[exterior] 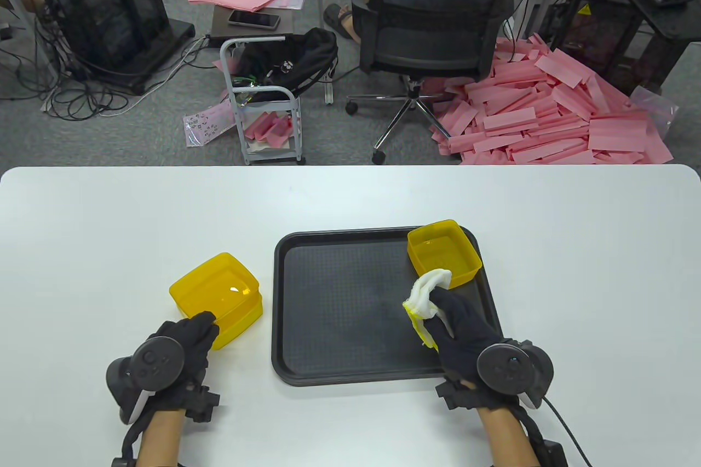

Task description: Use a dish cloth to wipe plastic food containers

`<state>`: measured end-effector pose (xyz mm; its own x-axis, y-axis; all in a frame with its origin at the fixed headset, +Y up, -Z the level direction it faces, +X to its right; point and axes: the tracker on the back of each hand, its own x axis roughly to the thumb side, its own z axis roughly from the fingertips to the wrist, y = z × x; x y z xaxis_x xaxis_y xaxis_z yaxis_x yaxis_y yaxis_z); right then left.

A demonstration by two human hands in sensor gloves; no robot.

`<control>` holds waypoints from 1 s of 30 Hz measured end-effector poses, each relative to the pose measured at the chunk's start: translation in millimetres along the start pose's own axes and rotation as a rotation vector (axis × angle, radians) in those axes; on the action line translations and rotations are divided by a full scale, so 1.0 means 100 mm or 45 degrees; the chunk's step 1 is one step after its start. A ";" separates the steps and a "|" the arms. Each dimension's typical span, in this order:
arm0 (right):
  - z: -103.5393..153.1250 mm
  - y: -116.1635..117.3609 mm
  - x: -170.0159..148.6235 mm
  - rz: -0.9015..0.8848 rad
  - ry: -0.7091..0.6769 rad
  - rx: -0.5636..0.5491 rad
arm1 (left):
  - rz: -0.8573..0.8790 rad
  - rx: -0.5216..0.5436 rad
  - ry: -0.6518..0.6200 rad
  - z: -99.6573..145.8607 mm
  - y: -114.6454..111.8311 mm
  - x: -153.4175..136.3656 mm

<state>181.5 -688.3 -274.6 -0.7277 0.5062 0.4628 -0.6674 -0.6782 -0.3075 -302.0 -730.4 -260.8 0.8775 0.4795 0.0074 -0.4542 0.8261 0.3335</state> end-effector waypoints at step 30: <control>0.11 -0.62 -0.71 -0.138 0.372 -0.306 | 0.068 -0.261 -0.499 -0.63 -0.77 2.44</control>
<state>276.8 -687.9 -279.5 -0.6421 0.7220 0.2578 -0.7357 -0.4858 -0.4719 -62.6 -657.9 -343.9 0.8260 0.4073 0.3897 -0.4869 0.8638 0.1293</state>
